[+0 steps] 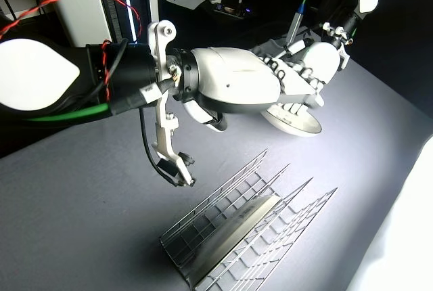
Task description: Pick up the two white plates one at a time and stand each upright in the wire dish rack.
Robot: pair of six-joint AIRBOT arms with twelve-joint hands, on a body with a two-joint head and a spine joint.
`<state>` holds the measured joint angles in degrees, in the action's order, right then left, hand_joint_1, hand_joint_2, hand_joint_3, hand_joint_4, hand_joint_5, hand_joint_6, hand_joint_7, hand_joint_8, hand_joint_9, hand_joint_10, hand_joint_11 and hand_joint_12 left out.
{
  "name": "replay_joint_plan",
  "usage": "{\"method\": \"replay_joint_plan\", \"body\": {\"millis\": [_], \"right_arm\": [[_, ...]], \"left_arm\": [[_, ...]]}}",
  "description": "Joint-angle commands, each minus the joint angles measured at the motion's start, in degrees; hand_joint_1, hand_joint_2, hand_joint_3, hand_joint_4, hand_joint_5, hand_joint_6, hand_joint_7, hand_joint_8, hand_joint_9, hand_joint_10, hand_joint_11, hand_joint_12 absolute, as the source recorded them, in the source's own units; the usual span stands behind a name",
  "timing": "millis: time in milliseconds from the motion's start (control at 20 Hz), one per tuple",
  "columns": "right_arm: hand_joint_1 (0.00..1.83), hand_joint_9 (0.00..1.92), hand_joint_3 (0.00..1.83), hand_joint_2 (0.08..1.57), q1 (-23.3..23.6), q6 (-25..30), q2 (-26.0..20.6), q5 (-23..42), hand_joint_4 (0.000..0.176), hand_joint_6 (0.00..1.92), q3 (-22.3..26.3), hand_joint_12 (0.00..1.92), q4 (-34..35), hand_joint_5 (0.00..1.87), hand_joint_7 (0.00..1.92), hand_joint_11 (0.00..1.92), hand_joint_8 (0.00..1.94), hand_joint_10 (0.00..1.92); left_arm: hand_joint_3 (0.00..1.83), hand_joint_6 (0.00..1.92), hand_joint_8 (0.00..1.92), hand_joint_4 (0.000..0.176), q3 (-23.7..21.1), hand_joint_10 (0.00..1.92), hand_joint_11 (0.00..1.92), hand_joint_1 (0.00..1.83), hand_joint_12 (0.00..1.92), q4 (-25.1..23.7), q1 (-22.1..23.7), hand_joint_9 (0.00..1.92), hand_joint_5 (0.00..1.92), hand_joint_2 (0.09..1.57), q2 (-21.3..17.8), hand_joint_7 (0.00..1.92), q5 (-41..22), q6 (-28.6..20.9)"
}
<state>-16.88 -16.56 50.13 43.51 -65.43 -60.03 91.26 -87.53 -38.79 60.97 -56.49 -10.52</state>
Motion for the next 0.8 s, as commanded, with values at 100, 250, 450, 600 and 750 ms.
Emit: {"method": "replay_joint_plan", "body": {"millis": [100, 250, 450, 600, 750], "right_arm": [[1.43, 0.00, 0.02, 0.95, -1.35, -0.10, 0.63, 3.36, 0.000, 0.00, 0.81, 0.27, 3.11, 0.00, 0.00, 0.00, 0.00, 0.00], [1.44, 0.00, 0.01, 0.96, -2.75, -0.12, 1.78, 2.34, 0.000, 0.00, 1.53, 0.27, 3.11, 0.00, 0.00, 0.00, 0.00, 0.00], [1.45, 0.00, 0.00, 0.96, -3.66, -0.14, 4.26, -0.50, 0.000, 0.00, 2.18, 0.21, 3.10, 0.00, 0.00, 0.00, 0.00, 0.00], [1.41, 0.00, 0.01, 0.98, -4.10, -0.26, 6.68, -2.56, 0.000, 0.00, 2.16, 0.09, 3.08, 0.00, 0.00, 0.00, 0.00, 0.00], [1.44, 0.00, 0.00, 0.98, -4.66, -0.45, 9.15, -5.00, 0.000, 0.00, 2.08, 0.14, 3.08, 0.00, 0.00, 0.00, 0.00, 0.00]], "left_arm": [[0.00, 0.00, 0.00, 0.000, -0.34, 0.00, 0.00, 0.00, 0.00, -0.04, -0.31, 0.00, 0.08, 1.07, 0.40, 0.04, -1.80, -0.10], [0.00, 0.01, 0.00, 0.000, -0.35, 0.00, 0.00, 0.00, 0.00, -0.04, -0.31, 0.00, 0.09, 1.07, 0.41, 0.04, -1.80, 0.10], [0.00, 0.00, 0.00, 0.000, -0.34, 0.00, 0.00, 0.00, 0.00, -0.03, -0.22, 0.00, 0.09, 1.07, 0.41, 0.04, -1.83, 0.13], [0.00, 0.01, 0.01, 0.000, -0.30, 0.00, 0.00, 0.00, 0.00, -0.03, -0.14, 0.01, 0.11, 1.07, 0.46, 0.06, -1.88, 0.46], [0.00, 0.00, 0.00, 0.000, -0.09, 0.00, 0.00, 0.00, 0.00, -0.04, -0.03, 0.00, 0.08, 1.07, 0.60, 0.03, -1.88, 0.50]]}}
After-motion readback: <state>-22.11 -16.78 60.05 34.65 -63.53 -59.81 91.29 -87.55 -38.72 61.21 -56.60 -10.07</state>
